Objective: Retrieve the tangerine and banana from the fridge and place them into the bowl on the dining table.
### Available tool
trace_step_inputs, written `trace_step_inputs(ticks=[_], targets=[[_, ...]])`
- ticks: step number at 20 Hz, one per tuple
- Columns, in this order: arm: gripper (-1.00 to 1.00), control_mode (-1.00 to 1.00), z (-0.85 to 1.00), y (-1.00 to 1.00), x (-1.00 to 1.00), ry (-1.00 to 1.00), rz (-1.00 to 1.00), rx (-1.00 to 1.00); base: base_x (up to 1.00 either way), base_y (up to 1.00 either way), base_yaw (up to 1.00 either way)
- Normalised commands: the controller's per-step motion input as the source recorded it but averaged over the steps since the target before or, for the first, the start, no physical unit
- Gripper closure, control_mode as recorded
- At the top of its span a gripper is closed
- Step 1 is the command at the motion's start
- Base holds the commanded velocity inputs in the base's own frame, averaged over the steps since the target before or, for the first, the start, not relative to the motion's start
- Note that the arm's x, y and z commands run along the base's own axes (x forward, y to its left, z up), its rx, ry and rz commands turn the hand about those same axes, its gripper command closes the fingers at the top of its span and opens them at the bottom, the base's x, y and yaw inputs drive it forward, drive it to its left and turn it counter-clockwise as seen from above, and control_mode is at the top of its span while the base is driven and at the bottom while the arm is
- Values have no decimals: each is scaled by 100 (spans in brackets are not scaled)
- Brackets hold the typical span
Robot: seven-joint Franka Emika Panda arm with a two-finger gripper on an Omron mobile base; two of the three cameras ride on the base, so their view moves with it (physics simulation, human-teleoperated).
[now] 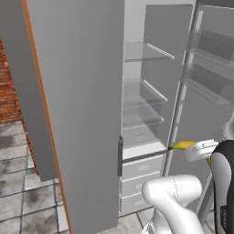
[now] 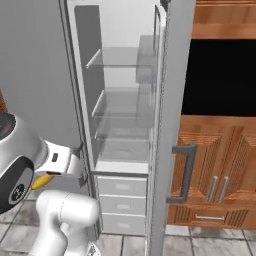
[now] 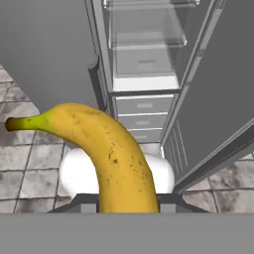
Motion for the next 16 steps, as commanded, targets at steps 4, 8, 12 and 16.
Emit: trace_step_inputs(ticks=[4,8,12,16], targets=[[100,100,0,0,0,0,0,0,-17,66,-27],[100,100,0,0,0,0,0,0,-16,65,-32],[100,100,0,0,0,0,0,0,-48,56,-37],[100,100,0,0,0,0,0,0,-87,18,-45]])
